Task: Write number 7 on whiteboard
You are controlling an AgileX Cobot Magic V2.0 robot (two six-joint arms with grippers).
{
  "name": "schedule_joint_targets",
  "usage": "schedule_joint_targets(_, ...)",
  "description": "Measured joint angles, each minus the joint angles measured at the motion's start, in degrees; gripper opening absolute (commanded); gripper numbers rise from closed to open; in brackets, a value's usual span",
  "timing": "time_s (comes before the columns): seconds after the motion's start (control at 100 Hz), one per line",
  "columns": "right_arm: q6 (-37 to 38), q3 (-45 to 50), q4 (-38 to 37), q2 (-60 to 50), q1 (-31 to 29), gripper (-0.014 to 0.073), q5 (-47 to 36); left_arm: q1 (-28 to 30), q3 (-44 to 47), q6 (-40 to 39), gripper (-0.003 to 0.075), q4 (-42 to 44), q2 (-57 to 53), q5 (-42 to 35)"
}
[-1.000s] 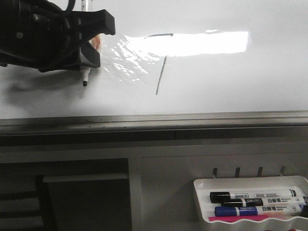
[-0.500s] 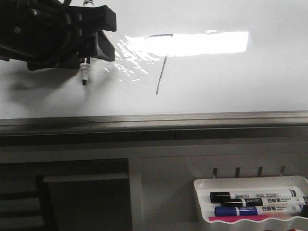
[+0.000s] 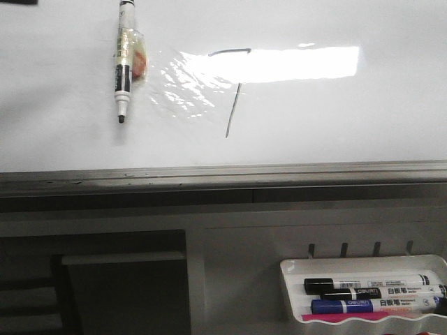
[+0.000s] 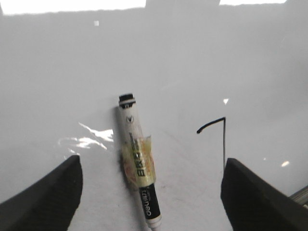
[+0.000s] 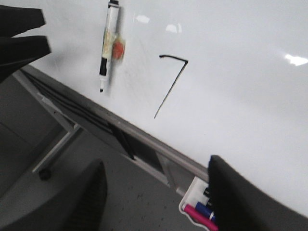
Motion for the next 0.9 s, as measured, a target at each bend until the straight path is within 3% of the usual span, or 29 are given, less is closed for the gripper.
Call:
schedule_joint_targets(0.09,0.12,1.10,1.97,-2.01,0.00,0.0144,-4.95,0.00,1.16,0.98,0.0416,0.13,-6.81,0.34)
schedule_joint_targets(0.2,-0.12,5.27,7.12,-4.83,0.00,-0.0067,-13.70,0.00,2.13,1.29,0.0193,2.40,-14.07,0.87)
schedule_joint_targets(0.3,-2.64,10.66,11.49,-7.28,0.09,-0.0065,-20.48,0.00,2.82,1.33,-0.0022,4.60,-19.24,3.25)
schedule_joint_targets(0.53,-16.21,22.59,20.45,-17.01,0.09,-0.0065,-29.20,0.00,5.37,1.87,-0.0020,7.15,-28.13,13.50)
schedule_joint_targets(0.67,-21.22,28.02,23.61,-25.51,0.09,-0.0065,-30.21,0.00,9.90,1.87,-0.0020,7.15,-33.79,11.48)
schedule_joint_targets(0.9,-21.94,38.13,24.25,-38.44,0.09,-0.0065,-30.94,0.00,18.48,1.87,-0.0020,7.15,-43.67,8.64)
